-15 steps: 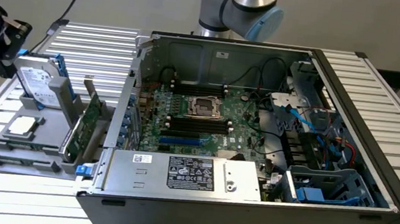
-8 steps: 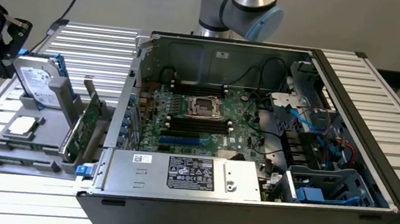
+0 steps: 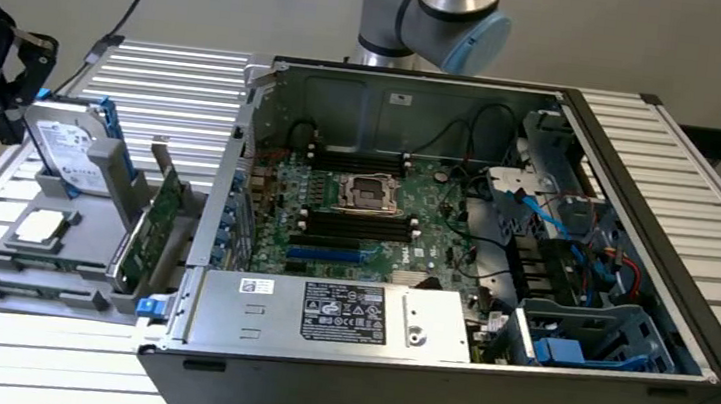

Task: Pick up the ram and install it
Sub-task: 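Pick up the ram and move it above insertion slot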

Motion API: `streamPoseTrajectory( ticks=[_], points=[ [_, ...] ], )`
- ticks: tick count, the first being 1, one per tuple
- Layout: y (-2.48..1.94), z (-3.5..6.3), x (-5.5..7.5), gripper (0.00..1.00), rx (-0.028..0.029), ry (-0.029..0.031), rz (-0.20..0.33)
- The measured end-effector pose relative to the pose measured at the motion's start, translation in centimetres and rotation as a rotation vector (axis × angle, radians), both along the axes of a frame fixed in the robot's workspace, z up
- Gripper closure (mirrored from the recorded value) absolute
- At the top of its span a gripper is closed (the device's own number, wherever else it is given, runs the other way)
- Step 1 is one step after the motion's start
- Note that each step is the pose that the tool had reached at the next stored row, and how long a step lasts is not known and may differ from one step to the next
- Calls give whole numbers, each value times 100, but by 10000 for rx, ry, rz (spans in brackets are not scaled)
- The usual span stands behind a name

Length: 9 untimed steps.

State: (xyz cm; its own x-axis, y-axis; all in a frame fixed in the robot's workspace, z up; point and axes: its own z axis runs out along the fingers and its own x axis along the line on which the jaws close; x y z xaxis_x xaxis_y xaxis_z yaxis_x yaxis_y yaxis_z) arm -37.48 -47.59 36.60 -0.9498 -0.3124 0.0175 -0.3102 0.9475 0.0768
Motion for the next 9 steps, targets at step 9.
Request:
streamPoseTrajectory(
  ticks=[9],
  points=[
    [-1, -30, -4, 89, 1, -2, 1633]
  ],
)
